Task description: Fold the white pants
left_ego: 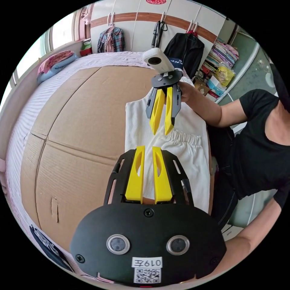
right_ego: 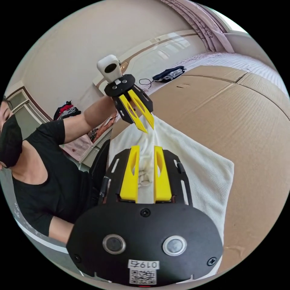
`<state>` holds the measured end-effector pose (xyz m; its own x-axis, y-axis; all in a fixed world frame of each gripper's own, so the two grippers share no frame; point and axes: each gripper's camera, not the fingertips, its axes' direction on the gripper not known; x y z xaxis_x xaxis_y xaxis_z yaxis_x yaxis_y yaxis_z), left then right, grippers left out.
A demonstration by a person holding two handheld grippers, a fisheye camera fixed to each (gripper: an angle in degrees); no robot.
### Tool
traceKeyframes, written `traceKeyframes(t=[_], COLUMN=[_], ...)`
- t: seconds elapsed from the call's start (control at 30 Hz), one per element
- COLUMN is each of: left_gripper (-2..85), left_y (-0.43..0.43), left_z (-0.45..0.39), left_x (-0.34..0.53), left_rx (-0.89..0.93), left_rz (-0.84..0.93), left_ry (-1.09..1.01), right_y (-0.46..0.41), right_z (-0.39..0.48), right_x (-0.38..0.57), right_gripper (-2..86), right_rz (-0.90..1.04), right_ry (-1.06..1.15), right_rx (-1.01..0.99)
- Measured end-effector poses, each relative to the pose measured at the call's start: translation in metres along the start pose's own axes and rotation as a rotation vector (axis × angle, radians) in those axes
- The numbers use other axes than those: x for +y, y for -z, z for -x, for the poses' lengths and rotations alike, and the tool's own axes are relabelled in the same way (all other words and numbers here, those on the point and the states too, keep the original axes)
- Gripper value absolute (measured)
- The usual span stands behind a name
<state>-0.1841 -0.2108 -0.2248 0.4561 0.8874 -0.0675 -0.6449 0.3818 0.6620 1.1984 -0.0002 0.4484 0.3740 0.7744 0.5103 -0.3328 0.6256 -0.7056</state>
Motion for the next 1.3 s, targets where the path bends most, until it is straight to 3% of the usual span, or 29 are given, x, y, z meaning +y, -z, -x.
traceKeyframes(t=[0.23,0.7,1.3], left_gripper=[0.7,1.1,0.8], left_y=[-0.029,-0.059,-0.060], left_z=[0.040,0.093,0.093], left_x=[-0.013,-0.032,-0.037], left_rx=[0.040,0.117,0.125], left_rz=[0.077,0.116,0.122], left_ry=[-0.035,-0.062,-0.079], right_y=[-0.008,-0.002,-0.041], right_z=[-0.002,-0.005,0.045], right_x=[-0.032,-0.060,-0.064], right_gripper=[8.1,4.7,-0.4], right_rz=[0.093,0.066,0.076], right_ry=[-0.033,-0.038,0.052], right_rx=[0.037,-0.008,0.211])
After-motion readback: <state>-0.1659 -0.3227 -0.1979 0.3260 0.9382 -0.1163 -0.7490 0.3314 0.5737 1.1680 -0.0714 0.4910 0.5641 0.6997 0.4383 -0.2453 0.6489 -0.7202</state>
